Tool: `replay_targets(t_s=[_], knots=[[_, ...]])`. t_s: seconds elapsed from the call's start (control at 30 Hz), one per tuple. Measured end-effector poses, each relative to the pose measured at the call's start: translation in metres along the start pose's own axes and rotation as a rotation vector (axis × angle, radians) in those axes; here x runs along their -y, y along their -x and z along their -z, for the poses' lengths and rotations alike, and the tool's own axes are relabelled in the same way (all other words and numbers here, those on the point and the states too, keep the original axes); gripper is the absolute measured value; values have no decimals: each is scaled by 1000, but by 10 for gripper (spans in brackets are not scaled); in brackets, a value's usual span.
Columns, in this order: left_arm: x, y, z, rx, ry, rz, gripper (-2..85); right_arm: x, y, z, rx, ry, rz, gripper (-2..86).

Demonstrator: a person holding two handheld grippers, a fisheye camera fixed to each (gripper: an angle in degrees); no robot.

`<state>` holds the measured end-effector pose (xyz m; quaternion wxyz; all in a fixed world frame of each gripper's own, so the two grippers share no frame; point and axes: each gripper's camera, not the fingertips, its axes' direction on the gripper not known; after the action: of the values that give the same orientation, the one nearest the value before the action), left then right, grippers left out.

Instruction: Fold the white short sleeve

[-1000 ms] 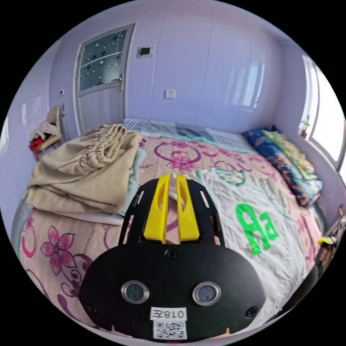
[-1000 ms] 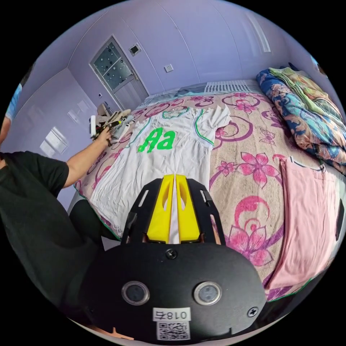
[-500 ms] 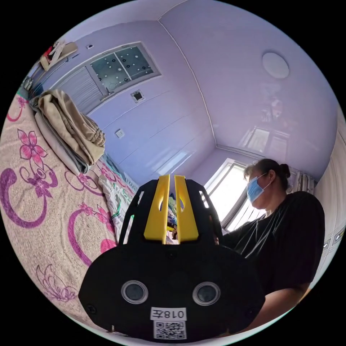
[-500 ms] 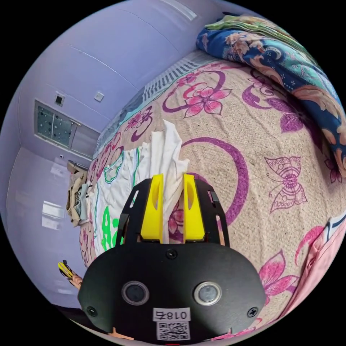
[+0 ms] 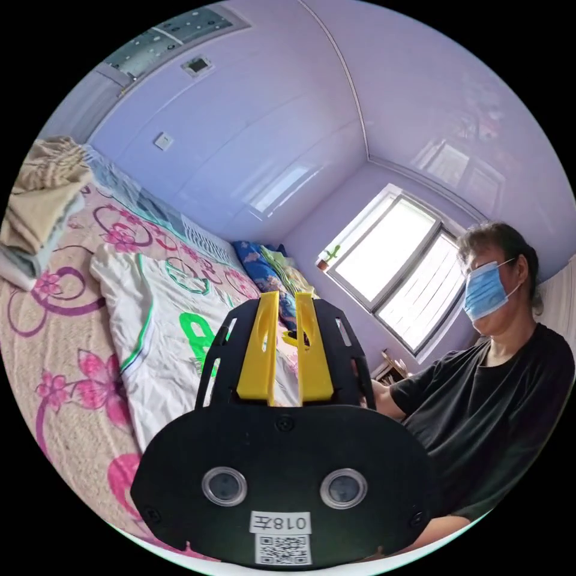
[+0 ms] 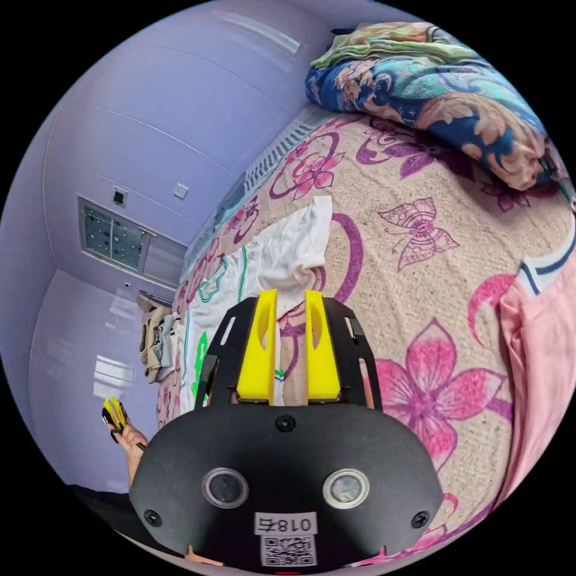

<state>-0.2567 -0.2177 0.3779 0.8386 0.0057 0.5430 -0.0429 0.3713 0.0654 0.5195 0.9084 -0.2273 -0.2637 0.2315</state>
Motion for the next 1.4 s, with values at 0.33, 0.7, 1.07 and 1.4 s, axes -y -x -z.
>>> replay_targets(t_s=[0.33,0.7,1.07,1.4], knots=[[161,-263,-400,275,669,-614,112,-149,2,129,-54,148,340,97],[155,-399,-617,754,888,-1316,112,-205,2,142,-111,313,312,98],[272,-406,-636,695,957,-987,-7,-214,15,114,-88,462,261,101],[363,-330,-589,441,790,-447,-9,-222,47,101,-223,471,251,93]])
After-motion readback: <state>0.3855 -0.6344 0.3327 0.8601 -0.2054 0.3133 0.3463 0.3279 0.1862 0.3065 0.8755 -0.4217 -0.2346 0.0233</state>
